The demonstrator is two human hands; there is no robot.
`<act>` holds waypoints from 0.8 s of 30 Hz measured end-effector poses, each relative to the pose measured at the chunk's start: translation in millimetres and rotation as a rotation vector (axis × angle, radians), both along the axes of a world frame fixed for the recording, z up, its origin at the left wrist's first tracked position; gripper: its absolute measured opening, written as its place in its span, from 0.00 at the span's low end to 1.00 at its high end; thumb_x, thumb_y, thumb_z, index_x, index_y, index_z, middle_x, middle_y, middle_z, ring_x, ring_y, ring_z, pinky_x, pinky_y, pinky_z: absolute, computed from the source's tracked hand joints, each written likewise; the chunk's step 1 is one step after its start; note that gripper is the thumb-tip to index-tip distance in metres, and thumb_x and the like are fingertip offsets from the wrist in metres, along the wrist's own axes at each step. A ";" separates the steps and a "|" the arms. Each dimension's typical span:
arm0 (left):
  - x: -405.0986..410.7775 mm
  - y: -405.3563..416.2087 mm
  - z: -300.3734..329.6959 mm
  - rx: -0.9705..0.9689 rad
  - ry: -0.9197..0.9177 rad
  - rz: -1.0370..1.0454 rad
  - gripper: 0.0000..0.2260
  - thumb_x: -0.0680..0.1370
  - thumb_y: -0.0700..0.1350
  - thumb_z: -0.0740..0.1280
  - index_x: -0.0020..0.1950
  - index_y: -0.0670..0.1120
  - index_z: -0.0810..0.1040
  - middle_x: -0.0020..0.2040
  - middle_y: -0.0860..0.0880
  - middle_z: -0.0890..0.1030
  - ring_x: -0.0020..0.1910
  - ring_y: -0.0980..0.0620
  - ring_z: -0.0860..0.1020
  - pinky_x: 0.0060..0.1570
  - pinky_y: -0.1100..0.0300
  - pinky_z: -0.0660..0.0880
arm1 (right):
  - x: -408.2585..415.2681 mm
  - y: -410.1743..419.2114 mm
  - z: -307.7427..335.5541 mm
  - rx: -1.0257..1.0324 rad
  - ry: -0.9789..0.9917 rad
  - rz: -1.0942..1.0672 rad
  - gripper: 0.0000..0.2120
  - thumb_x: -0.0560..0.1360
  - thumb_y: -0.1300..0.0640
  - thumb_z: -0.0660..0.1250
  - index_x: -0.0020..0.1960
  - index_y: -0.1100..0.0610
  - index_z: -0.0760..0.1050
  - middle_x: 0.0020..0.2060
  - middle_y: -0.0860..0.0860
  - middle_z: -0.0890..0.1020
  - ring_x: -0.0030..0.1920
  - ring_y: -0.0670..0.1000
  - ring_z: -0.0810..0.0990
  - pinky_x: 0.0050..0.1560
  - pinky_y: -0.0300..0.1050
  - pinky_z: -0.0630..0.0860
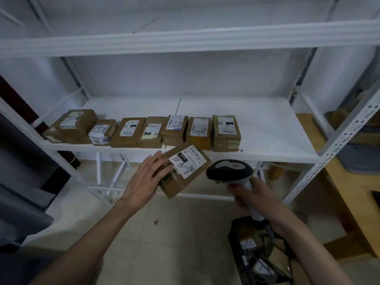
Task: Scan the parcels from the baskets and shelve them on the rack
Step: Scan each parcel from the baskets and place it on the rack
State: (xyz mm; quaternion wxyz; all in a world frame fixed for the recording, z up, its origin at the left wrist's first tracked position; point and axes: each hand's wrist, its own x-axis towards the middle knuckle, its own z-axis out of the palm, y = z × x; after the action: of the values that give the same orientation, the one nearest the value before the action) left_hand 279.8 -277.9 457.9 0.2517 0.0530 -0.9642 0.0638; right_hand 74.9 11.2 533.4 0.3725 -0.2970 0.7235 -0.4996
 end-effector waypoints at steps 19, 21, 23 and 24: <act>-18.7 14.3 28.3 -0.168 0.012 0.071 0.45 0.63 0.26 0.76 0.75 0.47 0.64 0.73 0.42 0.66 0.78 0.39 0.61 0.80 0.46 0.53 | -53.0 -0.6 30.4 -0.070 0.120 -0.007 0.10 0.80 0.55 0.69 0.44 0.60 0.77 0.26 0.50 0.80 0.25 0.50 0.74 0.27 0.41 0.72; -20.2 12.7 29.1 -0.166 0.001 0.083 0.45 0.63 0.26 0.76 0.75 0.47 0.64 0.73 0.41 0.66 0.78 0.39 0.61 0.80 0.46 0.52 | -55.2 3.4 36.0 -0.084 0.124 0.007 0.10 0.80 0.55 0.69 0.44 0.60 0.76 0.26 0.50 0.80 0.26 0.50 0.74 0.27 0.41 0.72; -22.3 11.7 29.6 -0.159 -0.008 0.095 0.45 0.63 0.26 0.76 0.75 0.47 0.64 0.73 0.42 0.66 0.78 0.39 0.61 0.80 0.46 0.52 | -56.6 6.0 41.2 -0.094 0.125 0.025 0.10 0.80 0.55 0.69 0.43 0.60 0.76 0.26 0.50 0.79 0.26 0.51 0.74 0.27 0.41 0.72; -23.8 11.6 29.6 -0.154 -0.016 0.100 0.45 0.63 0.26 0.76 0.75 0.48 0.64 0.74 0.42 0.66 0.79 0.40 0.60 0.80 0.46 0.51 | -57.4 6.9 43.0 -0.096 0.122 0.032 0.10 0.80 0.56 0.69 0.42 0.60 0.76 0.26 0.50 0.79 0.26 0.51 0.74 0.27 0.40 0.71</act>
State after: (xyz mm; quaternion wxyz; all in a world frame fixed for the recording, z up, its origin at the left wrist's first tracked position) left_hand 256.0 -266.4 487.6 0.2438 0.0811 -0.9546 0.1508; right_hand 17.5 18.1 576.5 0.3210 -0.3560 0.7153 -0.5086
